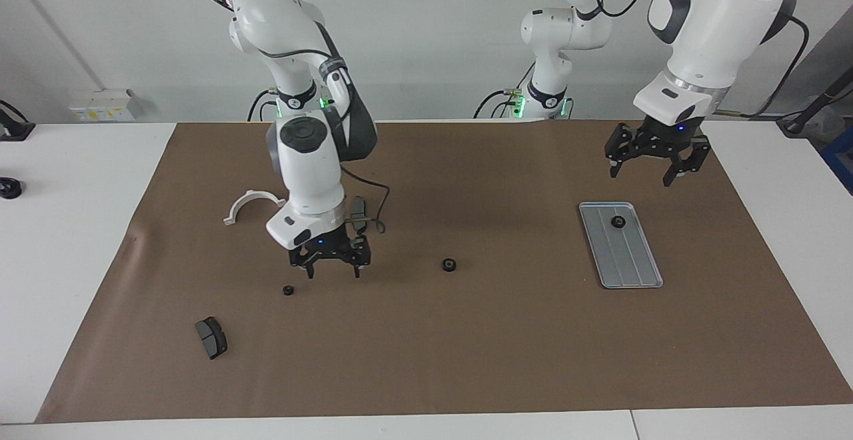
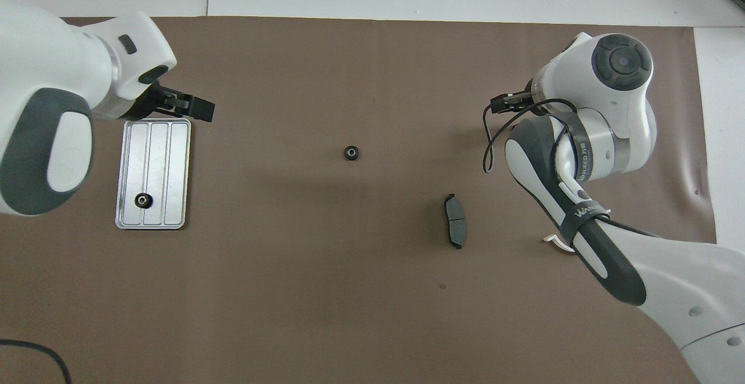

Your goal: Pick bearing gear from pile to tray

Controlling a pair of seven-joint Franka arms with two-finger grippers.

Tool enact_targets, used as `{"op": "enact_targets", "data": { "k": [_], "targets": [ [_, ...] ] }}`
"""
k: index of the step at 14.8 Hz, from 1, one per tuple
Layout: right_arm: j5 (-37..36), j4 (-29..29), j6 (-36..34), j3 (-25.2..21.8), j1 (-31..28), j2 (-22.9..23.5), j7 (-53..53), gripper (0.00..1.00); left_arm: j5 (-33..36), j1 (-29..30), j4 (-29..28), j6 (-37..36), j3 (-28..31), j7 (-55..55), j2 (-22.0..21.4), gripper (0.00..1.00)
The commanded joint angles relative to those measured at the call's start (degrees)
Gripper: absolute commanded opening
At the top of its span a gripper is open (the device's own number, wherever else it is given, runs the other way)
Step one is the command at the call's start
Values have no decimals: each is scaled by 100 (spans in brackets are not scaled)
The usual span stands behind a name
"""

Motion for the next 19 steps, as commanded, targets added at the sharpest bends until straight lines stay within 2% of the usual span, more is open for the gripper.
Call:
{"op": "enact_targets", "data": {
  "k": [1, 3, 5, 6, 9, 11, 12, 15, 17, 18, 19],
  "targets": [
    [26, -192, 26, 116, -178, 142, -291, 100, 76, -111, -664, 1153, -312, -829, 107, 100],
    [34, -210, 61, 134, -187, 274, -291, 100, 76, -111, -1009, 1833, -541, -1094, 185, 100],
    [305, -280, 70, 134, -178, 283, -300, 100, 198, -129, -862, 2106, -935, -1715, 754, 100],
    [411, -358, 113, 134, -144, 283, -309, 96, 469, -129, -835, 2386, -1085, -2137, 949, 100],
    [412, -613, 420, 134, -178, 275, -466, 62, 1242, -129, -616, 2556, -1463, -3043, 1590, 100],
    [421, -632, 509, 125, -187, 275, -493, 46, 1700, -155, -404, 2564, -1631, -3614, 2020, 100],
    [421, -623, 518, 125, -187, 275, -467, 41, 1885, -164, -369, 2721, -1728, -3817, 2145, 100],
    [430, -623, 702, 134, -196, 283, -440, 41, 1922, -173, -360, 2898, -1746, -3863, 2295, 100],
    [430, -632, 755, 125, -196, 283, -432, 39, 1948, -373, -115, 2872, -1799, -4038, 2645, 100],
    [430, -632, 756, 134, -196, 283, -432, 31, 2035, -392, -27, 2715, -1799, -4187, 2629, 100],
    [430, -640, 764, 125, -196, 283, -423, 18, 2062, -401, 9, 2470, -1808, -4197, 2629, 100]
  ]
}}
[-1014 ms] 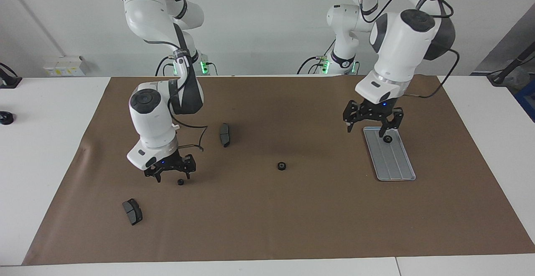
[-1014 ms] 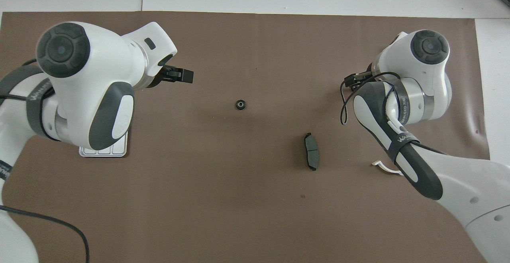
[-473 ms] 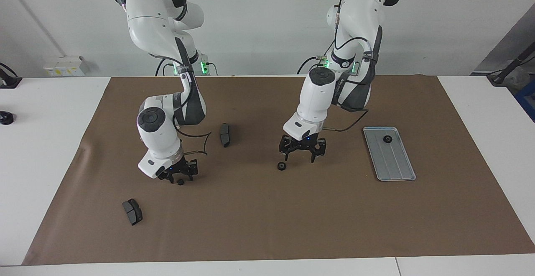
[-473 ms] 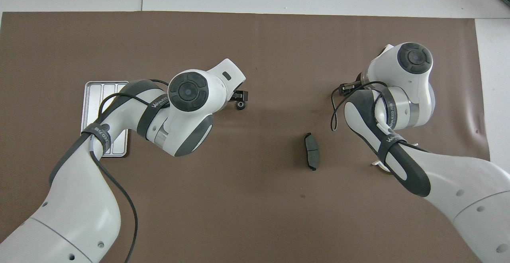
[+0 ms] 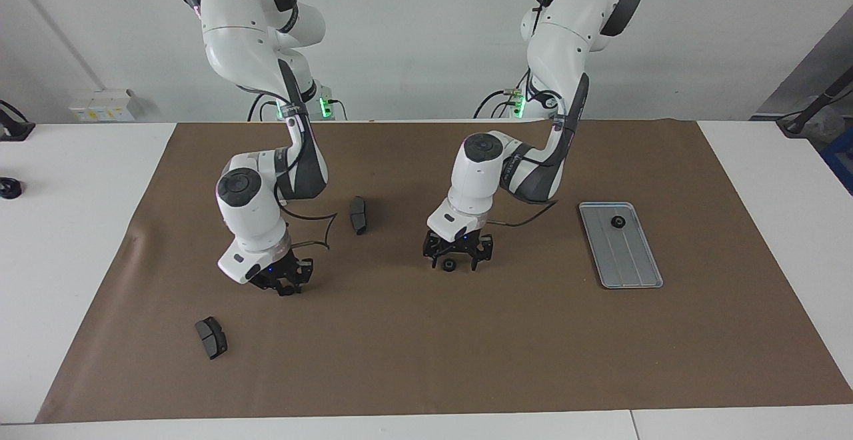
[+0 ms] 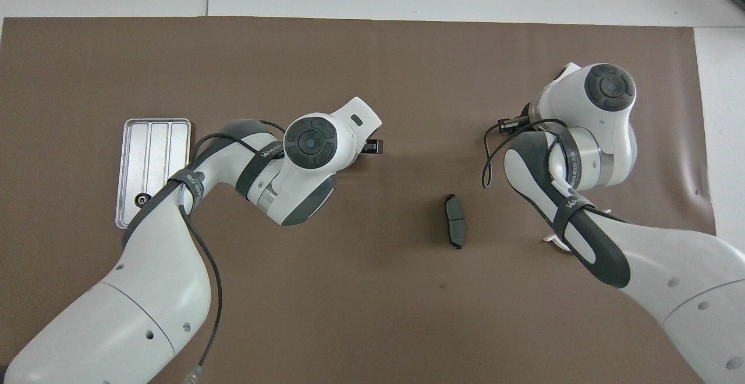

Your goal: Pick bearing gear from pile to tray

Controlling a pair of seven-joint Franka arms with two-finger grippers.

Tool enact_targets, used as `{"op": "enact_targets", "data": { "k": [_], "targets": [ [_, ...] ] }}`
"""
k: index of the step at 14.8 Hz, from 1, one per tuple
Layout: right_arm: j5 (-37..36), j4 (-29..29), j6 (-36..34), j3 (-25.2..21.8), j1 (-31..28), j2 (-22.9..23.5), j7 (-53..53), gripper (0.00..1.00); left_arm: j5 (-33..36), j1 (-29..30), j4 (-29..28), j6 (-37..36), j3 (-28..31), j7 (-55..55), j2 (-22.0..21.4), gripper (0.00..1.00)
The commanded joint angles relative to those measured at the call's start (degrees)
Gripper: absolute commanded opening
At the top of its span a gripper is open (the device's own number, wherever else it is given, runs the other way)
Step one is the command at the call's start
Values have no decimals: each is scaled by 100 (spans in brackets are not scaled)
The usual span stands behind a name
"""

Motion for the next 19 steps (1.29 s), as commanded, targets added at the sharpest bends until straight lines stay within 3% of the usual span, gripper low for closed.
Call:
{"op": "enact_targets", "data": {
  "k": [1, 6, 10, 12, 13, 16, 19],
  "targets": [
    [89, -111, 134, 45, -76, -40, -135, 6, 260, -119, 340, -448, -3, -282, 148, 100],
    [97, -50, 116, 45, -49, -110, 241, 0, 304, -111, 270, -494, -4, -283, 104, 97],
    [89, -24, -313, 54, 187, -619, 1295, 0, 295, -128, 252, -809, -3, -283, 69, 54],
    [89, -23, -498, 54, 223, -804, 1429, 0, 287, -128, 235, -915, -12, -370, 33, 17],
    [89, -15, -534, 71, 223, -866, 1508, 0, 295, -119, 235, -915, -12, -510, 25, 4],
    [89, 143, -788, 334, 258, -963, 1990, 0, 295, 82, 148, -942, -21, -520, -238, 0],
    [89, 266, -763, 572, 276, -937, 2491, 0, 295, 476, -378, -1021, -21, -389, -896, 0]
  ]
}}
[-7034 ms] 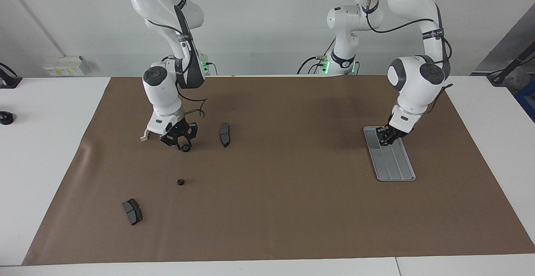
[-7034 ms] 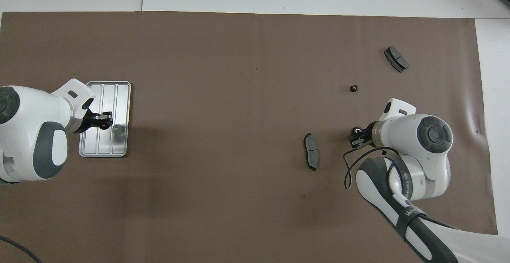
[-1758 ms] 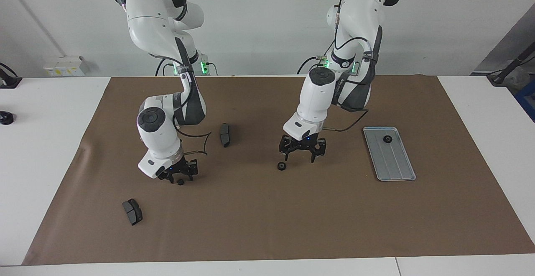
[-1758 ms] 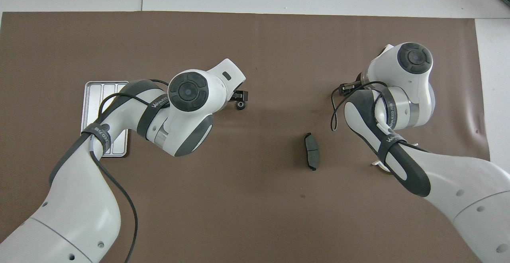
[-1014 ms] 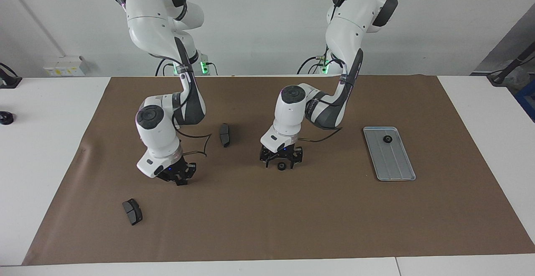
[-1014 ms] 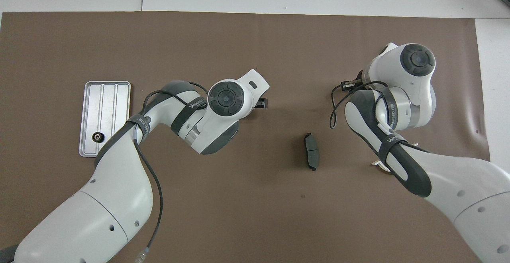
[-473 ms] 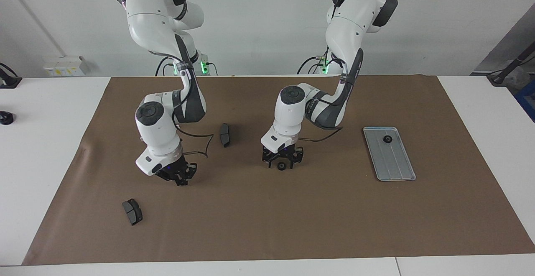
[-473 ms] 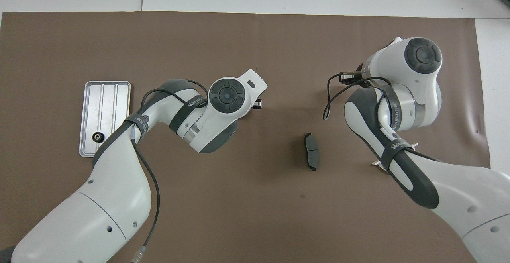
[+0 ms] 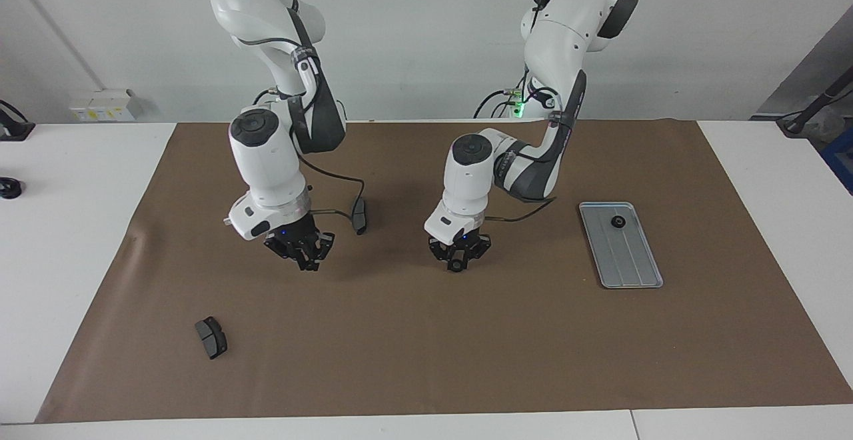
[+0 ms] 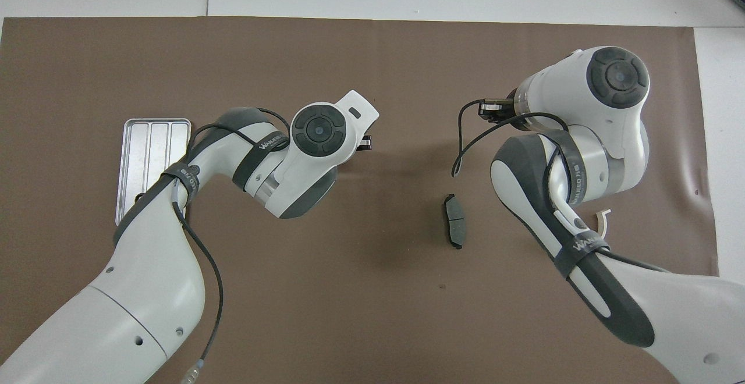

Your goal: Pick bearing gear from pile to tray

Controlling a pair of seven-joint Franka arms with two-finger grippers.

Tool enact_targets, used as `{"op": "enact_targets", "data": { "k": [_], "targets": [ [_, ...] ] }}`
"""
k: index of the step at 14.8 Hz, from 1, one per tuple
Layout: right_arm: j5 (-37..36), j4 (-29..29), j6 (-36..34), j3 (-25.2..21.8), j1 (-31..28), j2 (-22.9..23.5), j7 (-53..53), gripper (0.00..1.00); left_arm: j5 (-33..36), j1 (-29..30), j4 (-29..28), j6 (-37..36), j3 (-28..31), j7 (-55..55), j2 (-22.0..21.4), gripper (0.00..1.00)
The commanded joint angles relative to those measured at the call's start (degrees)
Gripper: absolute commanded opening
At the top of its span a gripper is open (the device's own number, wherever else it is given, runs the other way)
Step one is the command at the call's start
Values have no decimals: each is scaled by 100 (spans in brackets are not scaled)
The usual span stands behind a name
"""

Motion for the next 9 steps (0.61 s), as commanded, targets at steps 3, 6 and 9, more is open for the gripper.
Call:
{"op": "enact_targets", "data": {
  "k": [3, 6, 9],
  "targets": [
    [68, 85, 169, 198, 379, 40, 878, 0, 106, 919, -1339, -135, -31, 681, -1501, 0],
    [60, 128, 713, 198, 933, 181, 1545, 0, 88, 1377, -1649, -170, 39, 1070, -1837, 0],
    [7, 584, 926, 189, 1512, 829, 2055, 0, -113, 1790, -1649, -100, 170, 1814, -1829, 0]
  ]
}}
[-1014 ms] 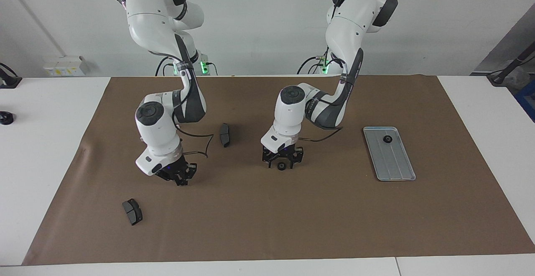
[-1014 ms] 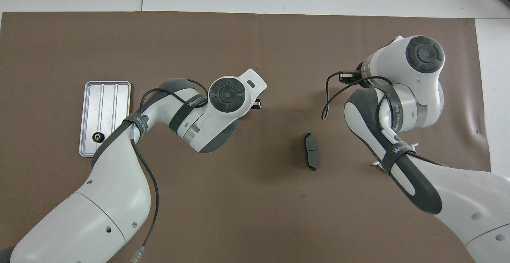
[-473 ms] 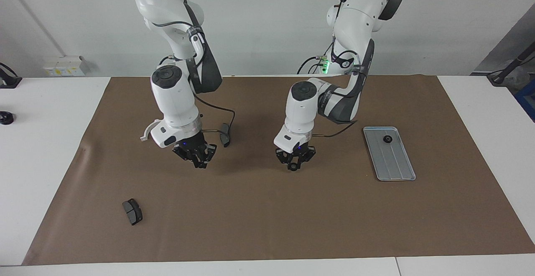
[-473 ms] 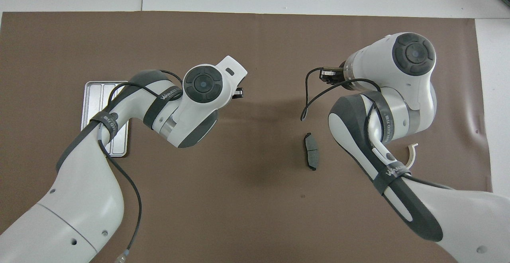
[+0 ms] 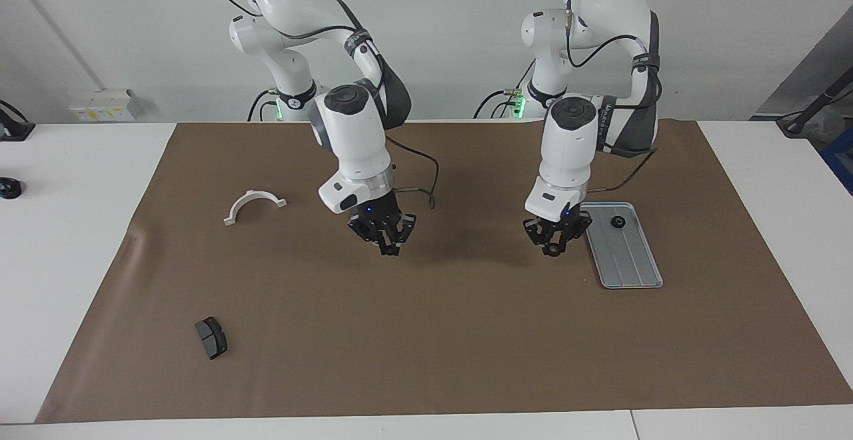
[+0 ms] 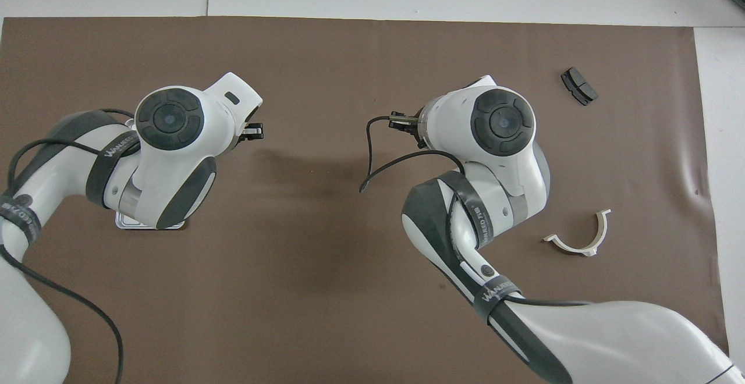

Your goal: Pick bearing gear from pile to tray

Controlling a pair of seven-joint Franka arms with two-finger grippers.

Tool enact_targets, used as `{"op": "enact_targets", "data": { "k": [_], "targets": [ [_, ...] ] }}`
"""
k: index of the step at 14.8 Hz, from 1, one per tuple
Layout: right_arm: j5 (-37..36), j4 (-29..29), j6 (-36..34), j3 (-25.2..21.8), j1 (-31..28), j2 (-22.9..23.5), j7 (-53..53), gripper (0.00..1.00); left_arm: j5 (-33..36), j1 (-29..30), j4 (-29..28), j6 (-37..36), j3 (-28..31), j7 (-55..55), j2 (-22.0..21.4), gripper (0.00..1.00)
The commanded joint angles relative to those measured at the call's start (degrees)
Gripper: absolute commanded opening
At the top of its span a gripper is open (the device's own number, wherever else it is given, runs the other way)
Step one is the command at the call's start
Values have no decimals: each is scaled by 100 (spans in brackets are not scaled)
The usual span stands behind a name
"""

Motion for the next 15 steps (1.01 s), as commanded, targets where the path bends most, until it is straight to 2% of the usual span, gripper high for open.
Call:
{"op": "enact_targets", "data": {
  "k": [1, 2, 5, 6, 7, 9, 10, 13, 15],
  "targets": [
    [-37, 737, 183, -9, 485, 877, 628, 0, -438, 236, -188, 97, 241, 886, -118, 0],
    [-98, 957, 306, -9, 565, 1141, 831, 0, -807, 219, -188, 124, 477, 1386, -118, 0],
    [-257, 977, 719, -9, 733, 1477, 947, 0, -1679, 175, -275, 142, 1058, 2583, -162, 0],
    [-266, 959, 772, -9, 742, 1504, 947, 3, -1872, 166, -363, 246, 1216, 2847, -197, 0],
    [-301, 950, 773, -18, 733, 1504, 947, 12, -2031, 157, -538, 491, 1348, 3058, -215, 0],
    [-423, 767, 1000, -18, 690, 1495, 930, 60, -2199, 157, -794, 931, 1551, 3297, -250, 0],
    [-476, 679, 1106, -27, 698, 1495, 938, 100, -2199, 166, -803, 976, 1613, 3437, -207, 0],
    [-940, 731, 1045, -97, 646, 1443, 938, 100, -2339, 192, -812, 1073, 1710, 3640, -84, 0],
    [-1223, 687, 862, -325, 506, 1154, 860, 100, -2445, 218, -812, 1161, 1710, 3641, -4, 0]
  ]
}}
